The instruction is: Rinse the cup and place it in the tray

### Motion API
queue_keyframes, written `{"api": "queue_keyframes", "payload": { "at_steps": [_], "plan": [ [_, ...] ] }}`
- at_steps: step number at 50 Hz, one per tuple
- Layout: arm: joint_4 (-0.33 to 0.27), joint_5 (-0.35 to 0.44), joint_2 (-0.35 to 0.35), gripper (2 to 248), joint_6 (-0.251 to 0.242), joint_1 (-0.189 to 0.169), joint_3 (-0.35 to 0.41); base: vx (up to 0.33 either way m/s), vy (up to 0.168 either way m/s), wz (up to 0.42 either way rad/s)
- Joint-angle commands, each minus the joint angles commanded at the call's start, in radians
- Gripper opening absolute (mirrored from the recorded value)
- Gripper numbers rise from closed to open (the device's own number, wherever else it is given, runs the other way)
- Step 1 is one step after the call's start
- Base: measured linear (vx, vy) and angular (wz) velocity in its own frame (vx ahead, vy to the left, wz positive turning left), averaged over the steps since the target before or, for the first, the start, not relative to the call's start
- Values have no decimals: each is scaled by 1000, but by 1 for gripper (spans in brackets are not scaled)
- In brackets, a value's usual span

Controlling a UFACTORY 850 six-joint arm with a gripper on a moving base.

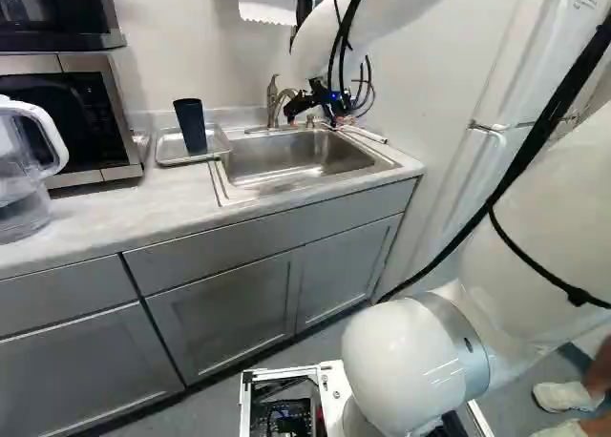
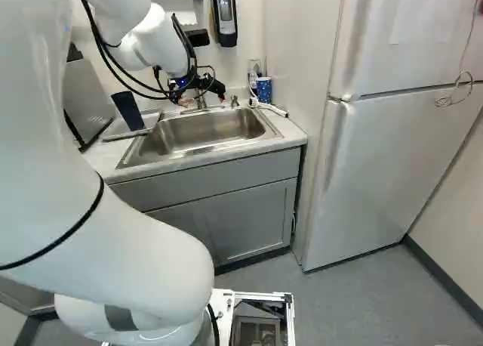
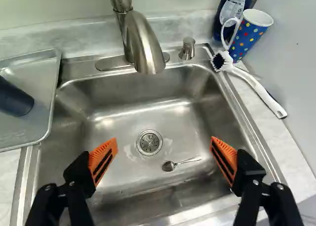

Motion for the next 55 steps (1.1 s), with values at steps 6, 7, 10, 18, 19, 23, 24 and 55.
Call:
{"api": "queue_keyframes", "payload": {
  "at_steps": [6, 7, 10, 18, 19, 23, 24, 55],
  "plan": [
    [0, 0, 0, 247, 0, 0, 0, 0, 0, 0],
    [0, 0, 0, 247, 0, 0, 0, 0, 0, 0],
    [0, 0, 0, 247, 0, 0, 0, 0, 0, 0],
    [0, 0, 0, 247, 0, 0, 0, 0, 0, 0],
    [0, 0, 0, 247, 0, 0, 0, 0, 0, 0],
    [0, 0, 0, 247, 0, 0, 0, -29, -21, 13],
    [0, 0, 0, 247, 0, 0, 0, -90, -49, 64],
    [0, 0, 0, 247, 0, 0, 0, -57, -17, 3]
  ]
}}
